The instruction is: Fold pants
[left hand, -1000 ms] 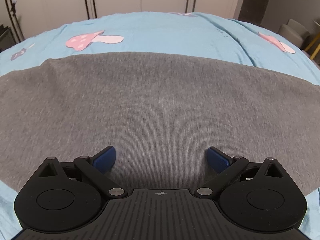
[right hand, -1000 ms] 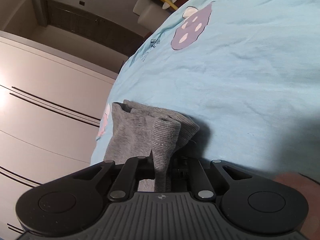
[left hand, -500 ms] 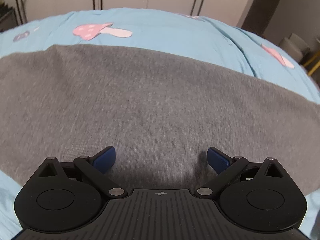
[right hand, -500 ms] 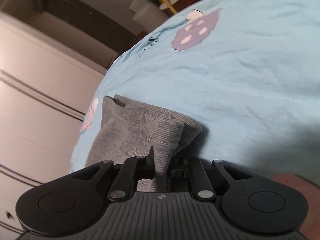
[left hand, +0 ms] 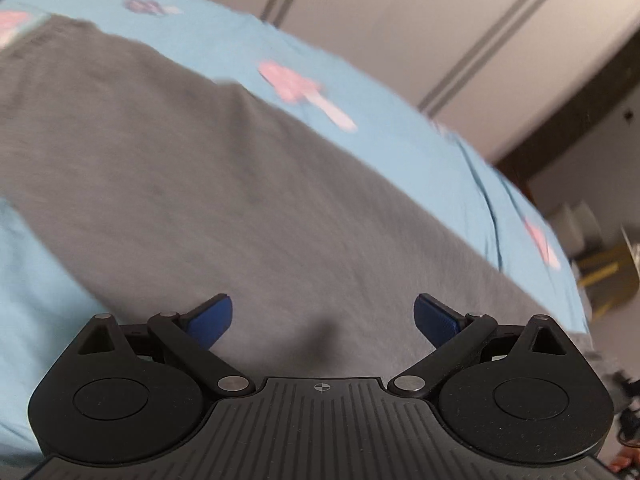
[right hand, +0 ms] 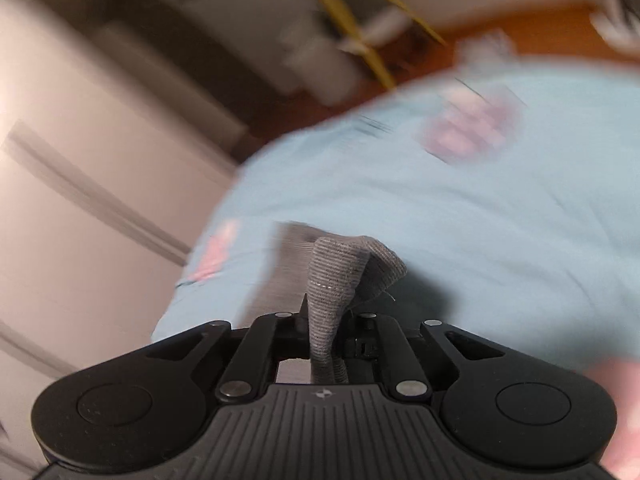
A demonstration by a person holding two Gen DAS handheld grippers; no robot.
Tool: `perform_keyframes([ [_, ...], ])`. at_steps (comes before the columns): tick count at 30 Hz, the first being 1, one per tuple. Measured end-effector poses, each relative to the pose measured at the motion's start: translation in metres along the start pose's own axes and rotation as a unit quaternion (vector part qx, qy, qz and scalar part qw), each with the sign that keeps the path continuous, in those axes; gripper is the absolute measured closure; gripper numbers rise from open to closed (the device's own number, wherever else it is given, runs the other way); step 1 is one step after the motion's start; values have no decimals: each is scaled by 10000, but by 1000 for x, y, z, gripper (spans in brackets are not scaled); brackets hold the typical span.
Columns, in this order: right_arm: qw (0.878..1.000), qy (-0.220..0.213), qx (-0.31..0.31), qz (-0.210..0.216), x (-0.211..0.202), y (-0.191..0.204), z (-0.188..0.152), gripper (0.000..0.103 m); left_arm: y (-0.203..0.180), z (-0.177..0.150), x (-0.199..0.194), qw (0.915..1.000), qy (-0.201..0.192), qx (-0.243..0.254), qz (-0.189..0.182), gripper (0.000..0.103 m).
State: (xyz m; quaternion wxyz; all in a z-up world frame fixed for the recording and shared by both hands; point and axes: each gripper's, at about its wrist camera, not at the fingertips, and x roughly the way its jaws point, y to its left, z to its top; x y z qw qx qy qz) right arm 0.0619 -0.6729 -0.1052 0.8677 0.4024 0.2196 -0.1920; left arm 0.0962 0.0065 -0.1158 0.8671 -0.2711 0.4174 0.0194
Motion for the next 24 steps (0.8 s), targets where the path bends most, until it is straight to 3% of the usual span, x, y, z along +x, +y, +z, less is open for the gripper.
perform_keyframes([
  [3,9936,-13,-902,676,-17,72,-12,94,17,10,-23,9995,-193,-62,250,2],
  [6,9693,426,-1818,1600,-31,139,-52,94,28,13,-41,9991,-376,-27,206,2],
  [9,9269,1206,-2504,2522,-34,182,-113,93,35,13,-48,9987,-473,69,199,2],
  [12,8859,2132,-2768,3051,-16,200,-184,91,42,9,-44,9977,-473,256,412,2],
  [15,8544,3353,-2787,2828,14,202,-238,69,50,4,-36,9969,-364,493,486,2],
  [16,8513,3471,-2777,2789,15,198,-246,55,52,4,-34,9969,-296,575,440,2],
  [18,8655,3098,-2693,2869,3,184,-238,44,54,4,-25,9974,-88,650,297,2],
  [20,8941,2812,-2139,2753,-3,161,-215,30,53,6,-13,9981,196,567,107,2],
  [21,9088,2725,-1728,2644,-5,146,-201,29,50,7,-7,9981,337,516,-67,2],
  [24,9353,2460,-1091,2298,-14,107,-174,29,35,8,10,9942,644,600,-623,2],
])
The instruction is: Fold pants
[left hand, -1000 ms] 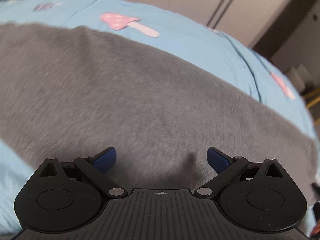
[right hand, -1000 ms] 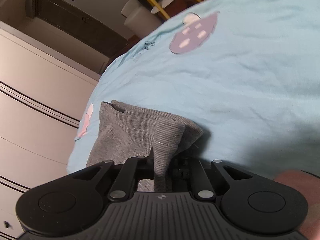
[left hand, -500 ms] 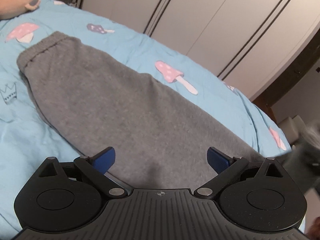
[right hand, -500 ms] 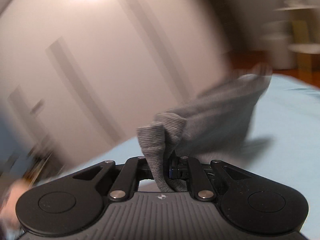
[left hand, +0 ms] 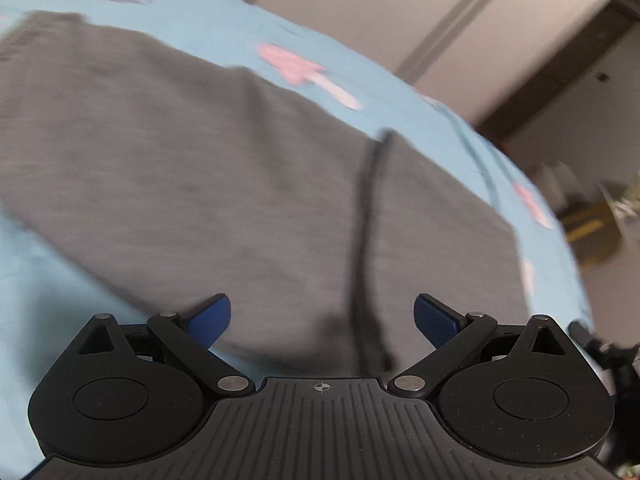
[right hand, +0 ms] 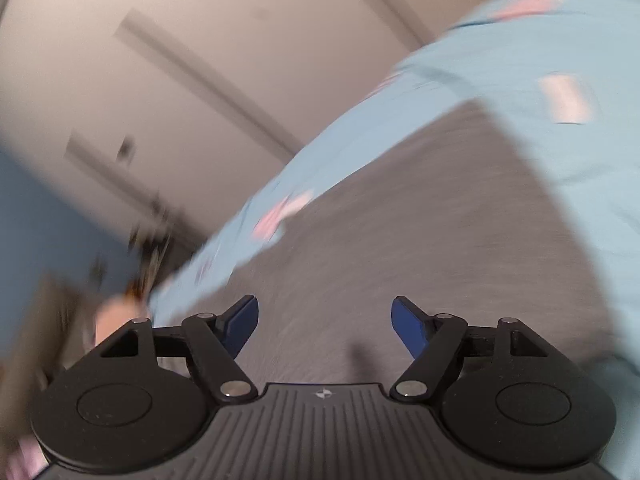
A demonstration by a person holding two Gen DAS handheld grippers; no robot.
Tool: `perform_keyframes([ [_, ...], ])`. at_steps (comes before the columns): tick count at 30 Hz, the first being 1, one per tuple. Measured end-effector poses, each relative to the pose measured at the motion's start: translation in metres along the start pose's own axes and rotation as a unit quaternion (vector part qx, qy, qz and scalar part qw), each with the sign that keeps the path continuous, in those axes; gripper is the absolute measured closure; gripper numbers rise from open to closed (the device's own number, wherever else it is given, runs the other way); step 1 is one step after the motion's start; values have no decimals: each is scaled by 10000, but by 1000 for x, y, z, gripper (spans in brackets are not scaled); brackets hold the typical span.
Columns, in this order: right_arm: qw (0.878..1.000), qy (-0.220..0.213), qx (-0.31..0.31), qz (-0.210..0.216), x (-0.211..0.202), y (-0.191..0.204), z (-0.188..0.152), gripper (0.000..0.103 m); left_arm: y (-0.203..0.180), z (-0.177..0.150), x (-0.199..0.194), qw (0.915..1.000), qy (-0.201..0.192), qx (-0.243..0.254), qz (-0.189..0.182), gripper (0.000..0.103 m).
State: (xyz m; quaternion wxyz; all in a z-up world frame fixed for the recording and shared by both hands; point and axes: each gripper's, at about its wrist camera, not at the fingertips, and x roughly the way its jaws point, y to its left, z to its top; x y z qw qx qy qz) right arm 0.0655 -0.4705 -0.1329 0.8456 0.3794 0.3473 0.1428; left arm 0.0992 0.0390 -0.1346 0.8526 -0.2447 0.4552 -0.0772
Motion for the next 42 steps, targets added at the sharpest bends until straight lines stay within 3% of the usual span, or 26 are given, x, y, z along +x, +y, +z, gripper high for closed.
perform_keyframes([
  [3,9976,-382,431,-375,-30,-26,-10,29,-14,6,24,9992,371,130,117,2],
  [6,9924,-497,1067,-370,-40,-48,-20,29,-25,14,44,9972,744,25,-82,2],
  [9,9918,-381,1165,-366,-36,-48,-26,29,-35,15,56,9963,825,-32,-220,2],
  [13,9930,-200,1105,-379,-33,-46,-32,29,-45,15,68,9960,893,97,-29,2],
  [18,9916,-250,1203,-393,-23,-52,-34,30,-48,12,69,9954,777,42,-561,3],
  [20,9893,-298,1394,-321,-22,-56,-35,55,-46,12,68,9944,751,28,-749,3],
  [22,9883,-331,1467,-241,-23,-57,-37,61,-40,13,68,9934,755,-127,-856,5],
  [25,9867,-305,1577,-257,-22,-61,-38,61,-30,13,70,9912,778,-344,-1014,5],
  [27,9845,-236,1726,-200,-26,-64,-40,60,-32,16,76,9916,879,-347,-888,5],
  [29,9846,-102,1730,-225,-25,-64,-41,44,-34,17,78,9919,891,-299,-854,5],
  [33,9854,-114,1665,-323,-23,-65,-42,43,-40,17,81,9919,910,-179,-867,5],
  [36,9836,-256,1775,-198,-23,-69,-39,44,-36,16,80,9915,877,-240,-934,19],
  [38,9847,-408,1683,-185,-24,-66,-36,61,-34,16,79,9906,856,-310,-1025,31],
  [40,9850,-474,1639,-272,-25,-65,-35,66,-30,16,78,9894,867,-344,-1110,51],
  [42,9825,-470,1784,-246,-23,-70,-36,66,-28,15,79,9884,883,-381,-1173,56],
])
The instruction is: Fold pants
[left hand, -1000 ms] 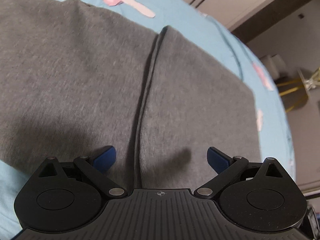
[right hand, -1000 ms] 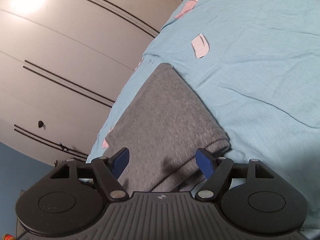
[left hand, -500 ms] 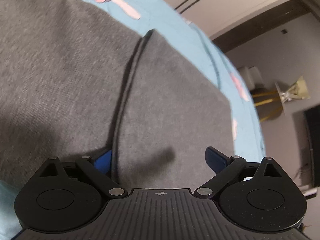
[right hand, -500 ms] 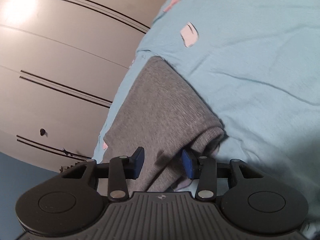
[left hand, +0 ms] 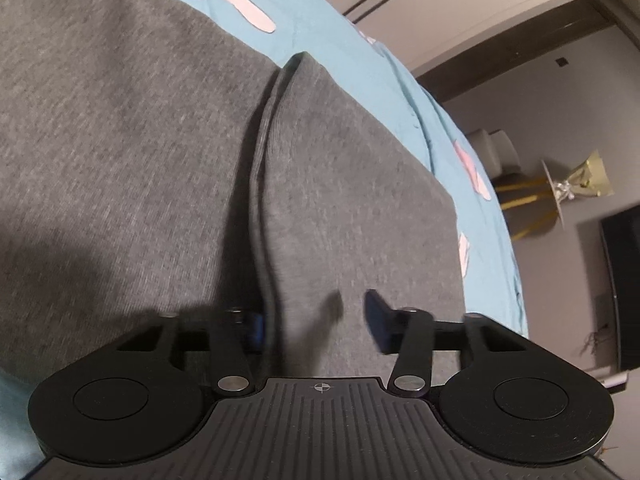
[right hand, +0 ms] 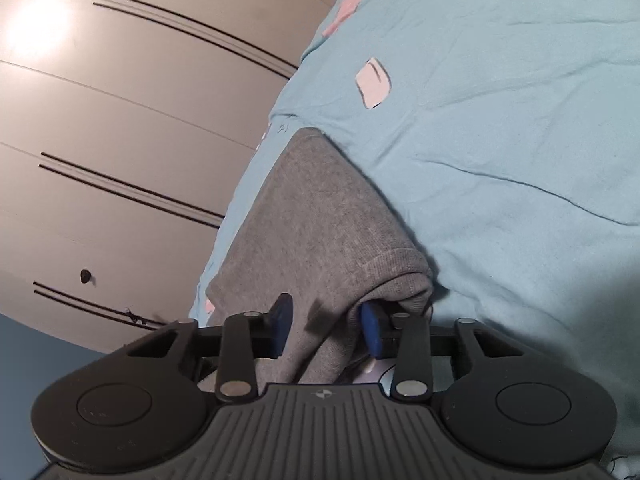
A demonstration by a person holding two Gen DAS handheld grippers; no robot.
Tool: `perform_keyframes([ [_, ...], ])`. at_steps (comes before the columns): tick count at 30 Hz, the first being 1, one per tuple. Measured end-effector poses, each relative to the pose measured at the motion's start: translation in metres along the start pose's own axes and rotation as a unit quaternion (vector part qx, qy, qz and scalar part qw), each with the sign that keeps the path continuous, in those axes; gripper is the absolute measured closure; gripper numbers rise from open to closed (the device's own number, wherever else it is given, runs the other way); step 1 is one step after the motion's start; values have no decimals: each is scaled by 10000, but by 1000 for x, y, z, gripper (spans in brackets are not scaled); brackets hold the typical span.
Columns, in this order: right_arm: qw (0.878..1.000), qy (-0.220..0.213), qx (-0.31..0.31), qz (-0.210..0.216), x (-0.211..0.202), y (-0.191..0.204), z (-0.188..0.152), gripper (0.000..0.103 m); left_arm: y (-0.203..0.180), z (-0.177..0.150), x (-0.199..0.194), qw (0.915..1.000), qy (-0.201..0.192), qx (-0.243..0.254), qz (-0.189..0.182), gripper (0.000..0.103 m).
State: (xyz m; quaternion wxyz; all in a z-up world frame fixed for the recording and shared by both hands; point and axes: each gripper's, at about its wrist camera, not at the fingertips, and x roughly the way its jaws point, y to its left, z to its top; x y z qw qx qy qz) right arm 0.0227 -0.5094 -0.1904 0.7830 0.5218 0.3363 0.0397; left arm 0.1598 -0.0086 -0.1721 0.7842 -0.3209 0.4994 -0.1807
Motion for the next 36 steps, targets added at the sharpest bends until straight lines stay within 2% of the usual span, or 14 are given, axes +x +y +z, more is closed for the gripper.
perform_keyframes([
  [5,9997,97,235,-69,10,-6,2,49,2,1,7,9999,83,-40,62,52],
  [6,9998,61,195,-63,11,-4,3,49,1,2,8,9999,69,-45,78,55],
  [9,9998,-113,141,30,13,0,7,48,3,2,10,9997,64,-124,221,82],
  [10,9998,-152,131,17,15,1,8,52,6,2,10,9996,67,-210,165,83],
  [13,9993,-194,16,-311,21,1,11,80,5,1,8,9997,0,-164,171,85],
  [14,9992,-165,16,-370,24,-1,11,82,3,0,6,9998,-36,-98,194,86],
  [18,9991,-210,-198,-311,24,7,11,89,-13,0,-3,9986,-339,299,276,88],
  [24,9939,-435,-626,801,7,32,4,90,-29,-3,-44,9872,-1263,895,371,88],
  [26,9944,-338,-657,758,10,30,1,90,-24,-3,-50,9850,-1404,906,423,87],
  [27,9960,-231,-687,528,15,28,1,90,-19,-2,-47,9869,-1255,896,476,87],
  [30,9940,216,-776,-734,39,16,-6,83,0,2,-18,9934,-568,400,917,84],
  [33,9951,177,-789,-564,37,20,-6,72,18,9,-23,9971,-507,-215,534,73],
  [35,9961,248,-742,-398,32,22,-5,54,14,10,-35,9941,-780,-82,751,63],
  [36,9966,252,-696,-372,29,22,-6,52,10,13,-42,9911,-970,54,911,55],
])
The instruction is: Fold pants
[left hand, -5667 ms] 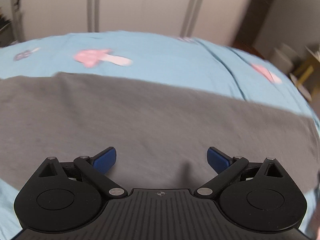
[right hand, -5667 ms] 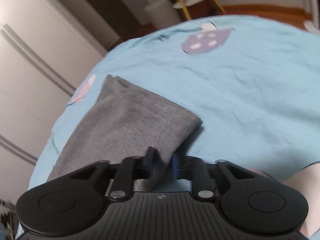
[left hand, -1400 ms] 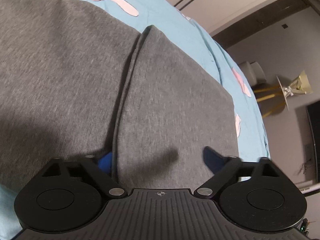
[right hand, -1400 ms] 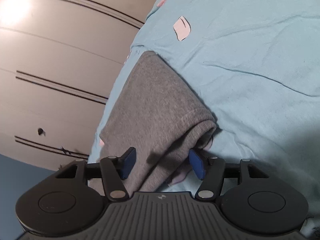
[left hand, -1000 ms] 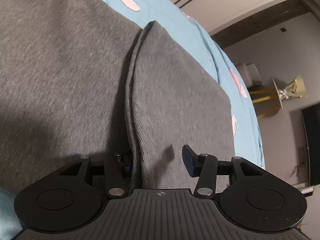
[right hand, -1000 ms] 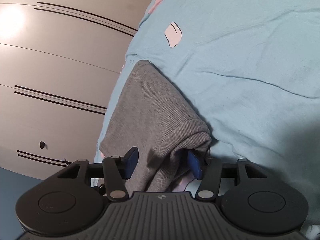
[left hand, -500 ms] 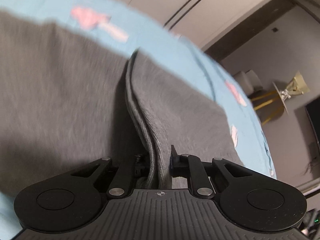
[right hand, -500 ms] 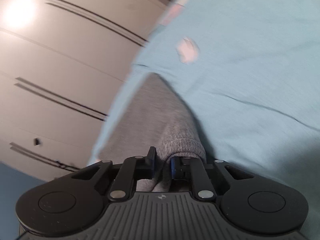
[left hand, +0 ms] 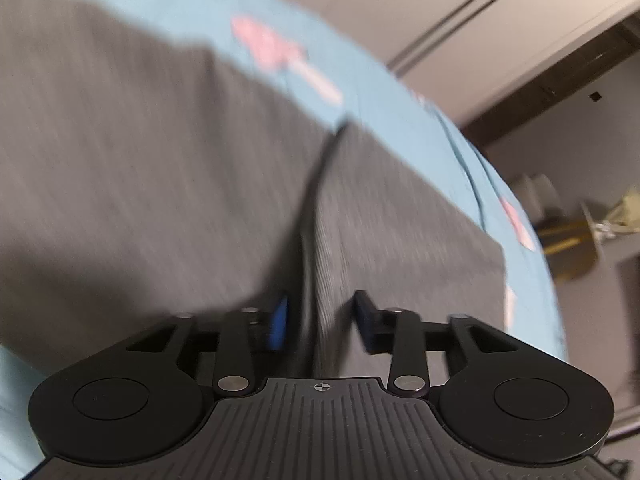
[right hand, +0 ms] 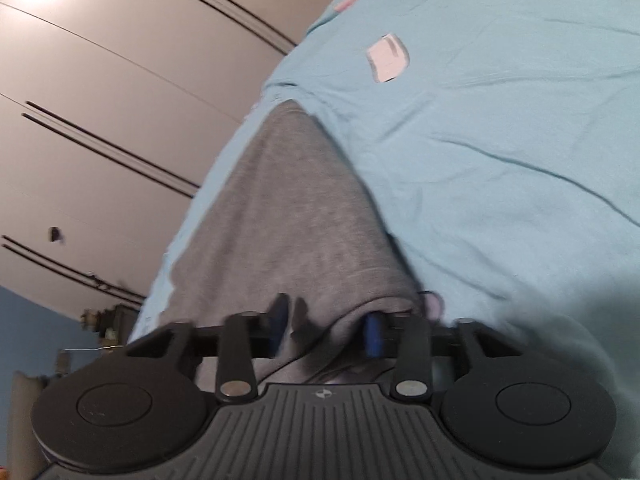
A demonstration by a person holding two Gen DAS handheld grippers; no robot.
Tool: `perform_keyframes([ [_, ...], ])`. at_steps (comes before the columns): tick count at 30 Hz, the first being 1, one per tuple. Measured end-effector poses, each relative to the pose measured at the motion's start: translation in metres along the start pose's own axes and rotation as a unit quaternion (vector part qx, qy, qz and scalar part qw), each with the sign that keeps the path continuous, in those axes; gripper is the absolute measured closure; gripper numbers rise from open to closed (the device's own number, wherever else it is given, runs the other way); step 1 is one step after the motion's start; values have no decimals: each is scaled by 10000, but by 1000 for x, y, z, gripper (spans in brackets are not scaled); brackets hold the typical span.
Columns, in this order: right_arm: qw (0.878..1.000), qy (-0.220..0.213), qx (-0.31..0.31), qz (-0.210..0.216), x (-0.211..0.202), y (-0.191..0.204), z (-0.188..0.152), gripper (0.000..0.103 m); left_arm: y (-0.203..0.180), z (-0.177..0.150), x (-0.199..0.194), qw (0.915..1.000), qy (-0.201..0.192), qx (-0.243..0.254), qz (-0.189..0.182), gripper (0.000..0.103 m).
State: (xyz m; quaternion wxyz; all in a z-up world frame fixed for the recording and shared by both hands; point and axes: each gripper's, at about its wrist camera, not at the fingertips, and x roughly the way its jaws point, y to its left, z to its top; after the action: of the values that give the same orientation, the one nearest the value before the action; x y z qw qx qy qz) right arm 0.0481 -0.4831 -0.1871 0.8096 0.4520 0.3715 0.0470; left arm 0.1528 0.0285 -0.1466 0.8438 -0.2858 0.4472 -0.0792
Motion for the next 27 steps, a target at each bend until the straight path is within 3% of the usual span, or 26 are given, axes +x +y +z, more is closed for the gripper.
perform_keyframes([
  [2,10000,16,37,-32,-8,-1,-1,51,-6,8,-10,9992,-290,202,183,49],
  [5,9999,46,-102,-95,-21,6,-1,51,-8,27,-10,9990,-308,285,180,48],
  [9,9973,-83,-689,-224,-39,24,2,51,-22,43,17,9984,41,554,91,37],
  [13,9848,-596,-1530,-573,-46,45,5,51,-30,48,63,9962,594,615,170,40],
  [16,9730,-650,-2004,-941,-26,61,12,51,-31,50,74,9962,564,653,146,39],
  [20,9596,-391,-2390,-1432,20,64,16,50,-39,54,71,9949,344,928,208,56],
  [22,9483,-150,-2563,-1866,39,57,12,48,-37,55,72,9941,267,1023,263,73],
  [24,9491,-179,-2551,-1841,41,52,12,39,-29,56,69,9959,123,869,215,86],
  [26,9504,-120,-2520,-1820,39,50,13,33,-22,58,62,9981,-108,590,127,90],
  [27,9519,-110,-2489,-1786,39,48,14,32,-23,57,53,9973,-409,605,109,91],
])
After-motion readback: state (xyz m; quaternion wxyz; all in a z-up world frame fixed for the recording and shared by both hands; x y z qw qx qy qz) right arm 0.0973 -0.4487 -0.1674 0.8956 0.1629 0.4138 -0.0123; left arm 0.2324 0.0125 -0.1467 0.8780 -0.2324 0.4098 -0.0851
